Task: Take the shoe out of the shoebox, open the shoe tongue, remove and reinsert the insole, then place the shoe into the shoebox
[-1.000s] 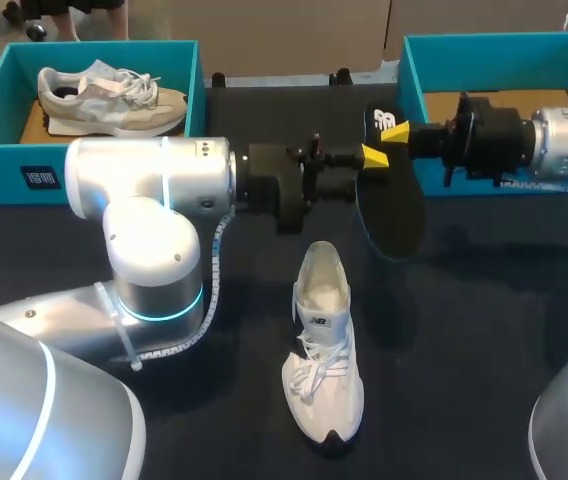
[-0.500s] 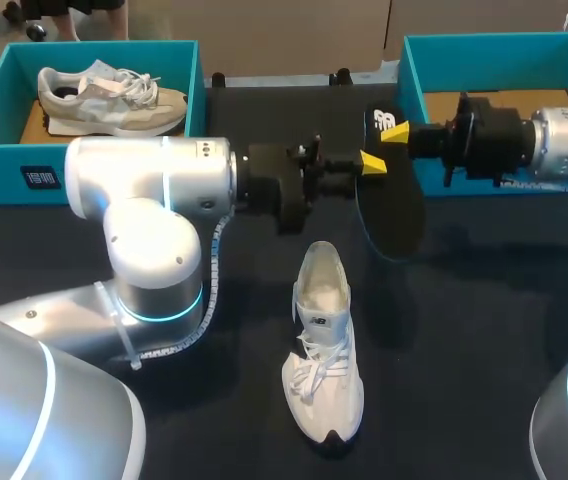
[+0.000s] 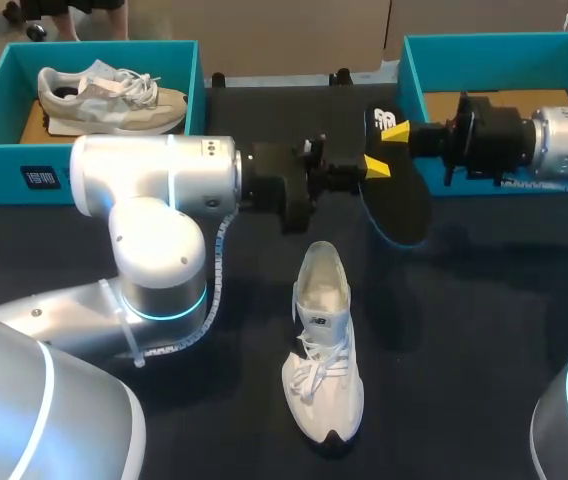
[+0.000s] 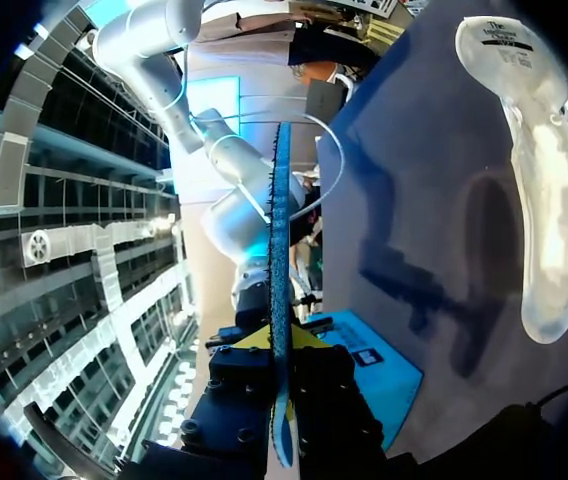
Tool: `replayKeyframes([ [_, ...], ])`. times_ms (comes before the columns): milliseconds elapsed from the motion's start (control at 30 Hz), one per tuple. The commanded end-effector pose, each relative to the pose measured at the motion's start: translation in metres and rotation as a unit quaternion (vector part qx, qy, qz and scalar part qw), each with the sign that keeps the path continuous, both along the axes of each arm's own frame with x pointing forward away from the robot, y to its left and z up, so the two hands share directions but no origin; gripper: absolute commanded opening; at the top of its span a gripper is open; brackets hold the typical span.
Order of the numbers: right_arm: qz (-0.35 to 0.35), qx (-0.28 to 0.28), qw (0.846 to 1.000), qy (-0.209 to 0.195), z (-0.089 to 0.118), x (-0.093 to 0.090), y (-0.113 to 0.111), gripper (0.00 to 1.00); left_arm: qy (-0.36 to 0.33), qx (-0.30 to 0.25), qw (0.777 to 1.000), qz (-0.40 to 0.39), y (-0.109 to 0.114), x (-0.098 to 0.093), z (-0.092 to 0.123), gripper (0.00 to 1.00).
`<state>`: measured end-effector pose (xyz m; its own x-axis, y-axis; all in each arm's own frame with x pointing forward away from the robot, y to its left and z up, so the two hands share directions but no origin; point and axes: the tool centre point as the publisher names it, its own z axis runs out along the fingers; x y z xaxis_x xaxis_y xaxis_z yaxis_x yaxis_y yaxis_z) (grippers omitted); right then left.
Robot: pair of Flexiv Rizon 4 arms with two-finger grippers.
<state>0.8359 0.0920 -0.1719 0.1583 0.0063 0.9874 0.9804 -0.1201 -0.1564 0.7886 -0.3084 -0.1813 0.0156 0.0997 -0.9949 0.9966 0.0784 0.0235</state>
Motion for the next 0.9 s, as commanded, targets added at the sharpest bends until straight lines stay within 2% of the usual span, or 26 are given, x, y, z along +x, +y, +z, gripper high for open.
replayKeyframes([
  [33,-0.003,0.003,1.000,-0.003,-0.001,-0.002,0.001,0.00,-0.001,0.001,1.000,0.001,-0.004,-0.001,-0.001,0.00],
  [100,-0.008,0.013,1.000,-0.009,-0.002,-0.004,-0.001,1.00,-0.002,0.001,1.000,-0.001,0.001,-0.005,-0.001,0.00],
  [267,-0.019,0.022,0.999,-0.026,-0.004,-0.013,-0.009,1.00,0.002,0.011,1.000,0.005,0.017,-0.007,-0.004,0.00],
  [400,-0.022,0.021,0.999,-0.032,-0.005,-0.023,-0.017,1.00,0.043,0.023,0.999,0.003,0.034,-0.009,-0.006,0.00],
  [567,-0.029,0.010,0.999,-0.024,-0.008,-0.035,-0.025,1.00,0.176,0.062,0.982,-0.007,0.052,-0.013,-0.004,0.00],
  [667,-0.034,0.007,0.999,-0.020,-0.010,-0.039,-0.028,1.00,0.283,0.072,0.956,-0.025,0.058,-0.011,-0.003,0.00],
  [733,-0.036,0.006,0.999,-0.019,-0.010,-0.039,-0.028,1.00,0.365,0.084,0.927,-0.028,0.062,-0.007,-0.003,0.00],
  [767,-0.036,0.006,0.999,-0.019,-0.010,-0.039,-0.028,1.00,0.342,0.092,0.935,-0.022,0.065,-0.008,0.002,0.00],
  [900,-0.036,0.006,0.999,-0.019,-0.010,-0.039,-0.028,1.00,0.342,0.092,0.935,-0.022,0.065,-0.008,0.002,0.00],
])
